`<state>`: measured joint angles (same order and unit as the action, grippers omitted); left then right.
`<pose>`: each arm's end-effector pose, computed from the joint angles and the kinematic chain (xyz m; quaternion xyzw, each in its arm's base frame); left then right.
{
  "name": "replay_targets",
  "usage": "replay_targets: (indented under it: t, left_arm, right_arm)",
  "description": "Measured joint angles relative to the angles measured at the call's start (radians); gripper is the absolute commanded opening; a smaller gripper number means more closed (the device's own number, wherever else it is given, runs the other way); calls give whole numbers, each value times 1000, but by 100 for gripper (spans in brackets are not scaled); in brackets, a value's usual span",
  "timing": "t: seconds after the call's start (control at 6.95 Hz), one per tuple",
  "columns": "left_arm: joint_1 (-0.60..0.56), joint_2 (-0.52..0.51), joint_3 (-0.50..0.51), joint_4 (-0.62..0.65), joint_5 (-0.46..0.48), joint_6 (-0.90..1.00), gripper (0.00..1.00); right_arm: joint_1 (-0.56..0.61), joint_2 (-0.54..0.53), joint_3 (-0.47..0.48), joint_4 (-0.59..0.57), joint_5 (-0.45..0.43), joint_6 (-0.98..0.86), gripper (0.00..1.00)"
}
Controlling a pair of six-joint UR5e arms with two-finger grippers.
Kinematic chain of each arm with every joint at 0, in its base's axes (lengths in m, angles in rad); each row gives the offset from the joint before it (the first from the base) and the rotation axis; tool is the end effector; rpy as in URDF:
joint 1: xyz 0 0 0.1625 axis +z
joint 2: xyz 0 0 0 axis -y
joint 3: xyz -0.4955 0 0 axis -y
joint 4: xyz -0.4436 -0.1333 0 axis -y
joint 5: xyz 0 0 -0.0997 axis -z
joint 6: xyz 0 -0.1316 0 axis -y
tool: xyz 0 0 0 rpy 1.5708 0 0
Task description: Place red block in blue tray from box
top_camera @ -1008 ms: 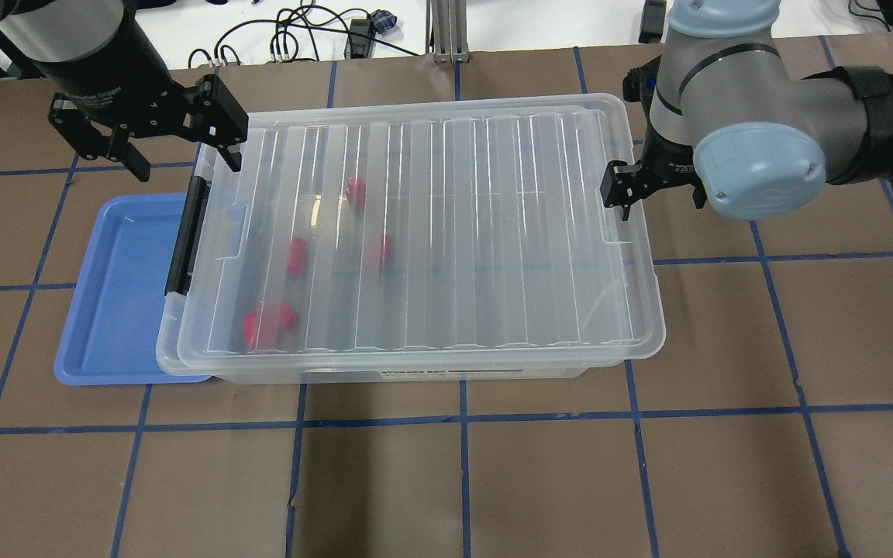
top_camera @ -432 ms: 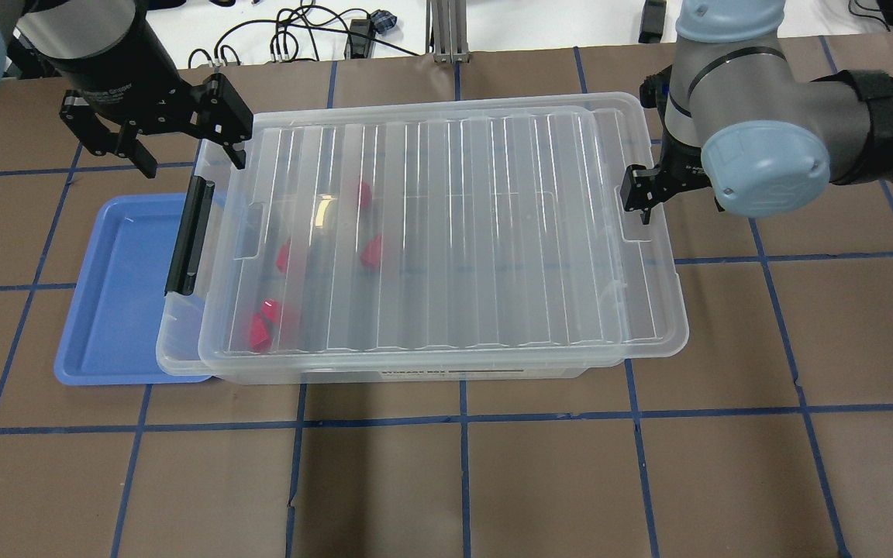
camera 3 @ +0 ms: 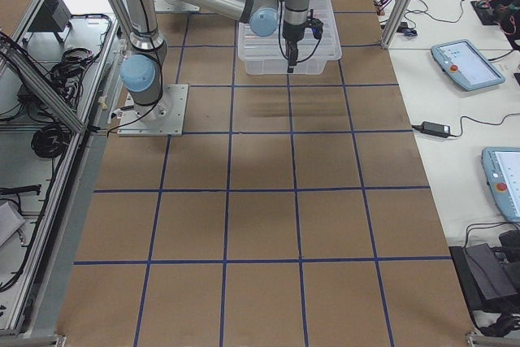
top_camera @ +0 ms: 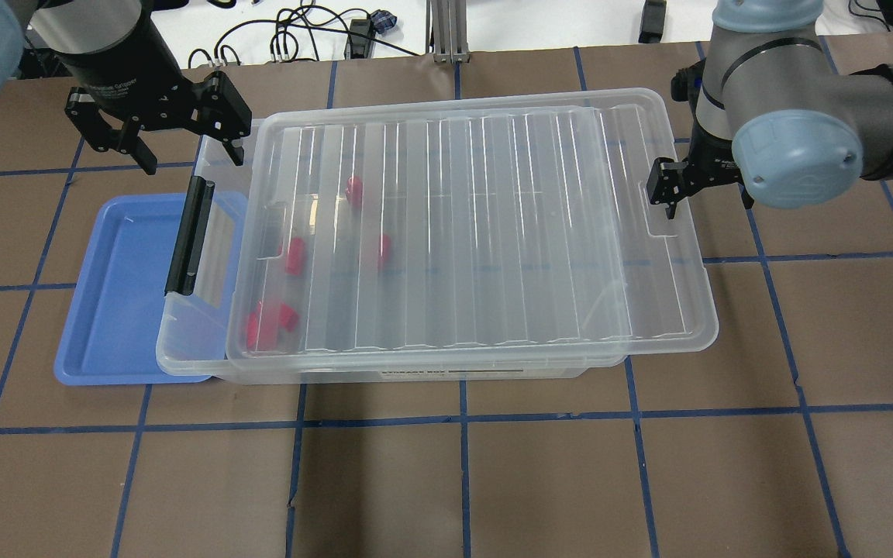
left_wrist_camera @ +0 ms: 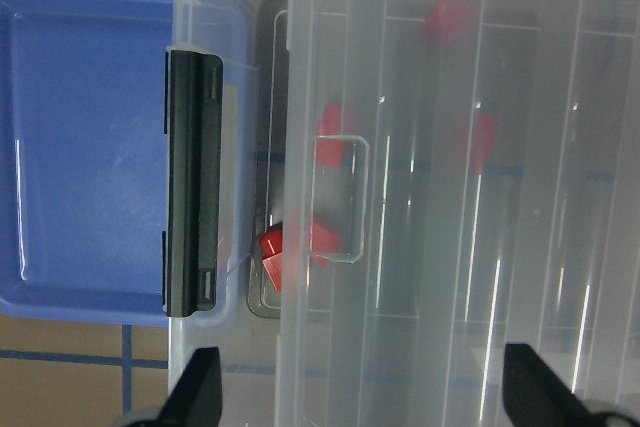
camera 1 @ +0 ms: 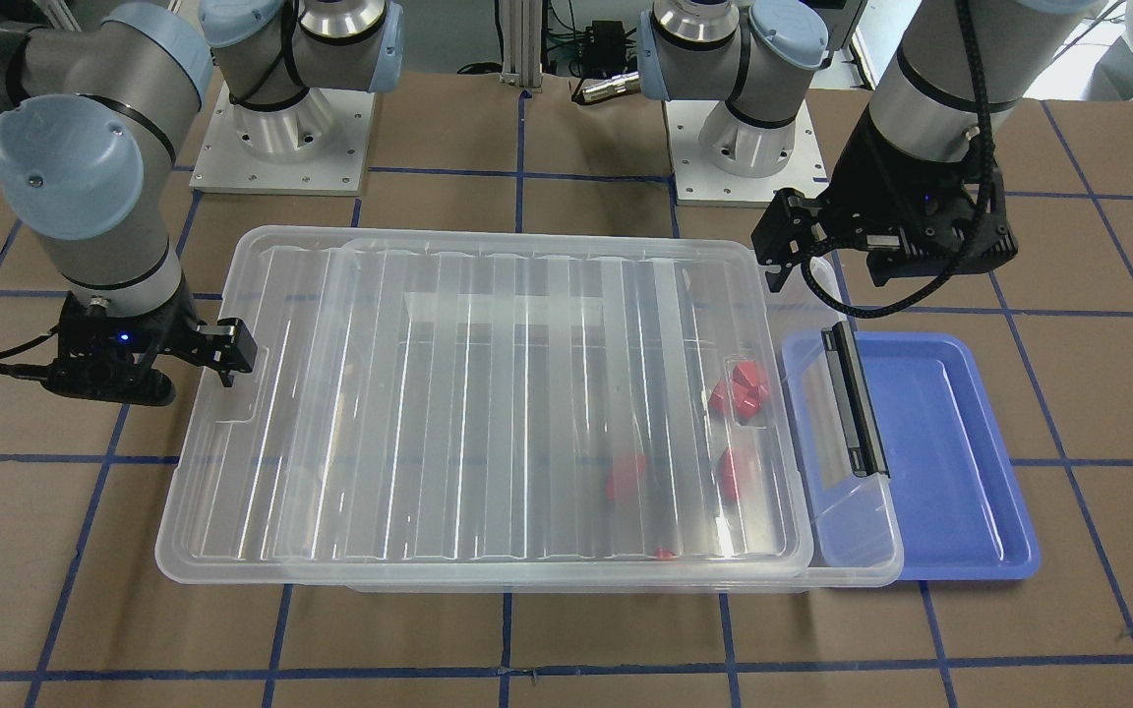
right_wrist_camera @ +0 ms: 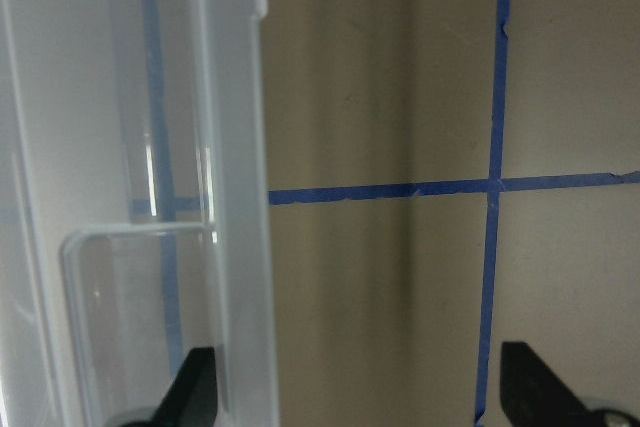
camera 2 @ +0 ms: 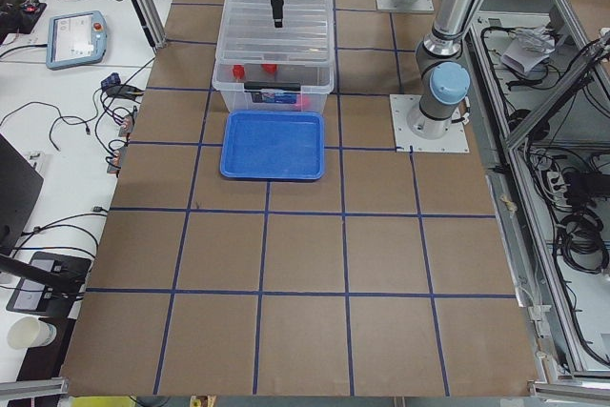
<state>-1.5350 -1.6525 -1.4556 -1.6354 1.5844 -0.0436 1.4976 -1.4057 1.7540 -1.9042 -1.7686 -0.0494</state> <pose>-0.1107 -0.5837 0.5366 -0.0396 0.9991 0.0155 0.0069 0.0636 -0.6024 0.3694 -0.0111 -0.9950 -0.0134 0.0981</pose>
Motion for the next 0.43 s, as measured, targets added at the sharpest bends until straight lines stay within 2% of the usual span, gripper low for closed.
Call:
replay_targets:
  t: [0.29,0.43]
  left_arm:
    - [0,-10,-41,9,-27,-1,100]
    - [0,-16,-89,62,-36,12,100]
  right_arm:
    - [-34,-1,1,1,1,-4,100]
    - [-55,-1,1,2,0,-14,100]
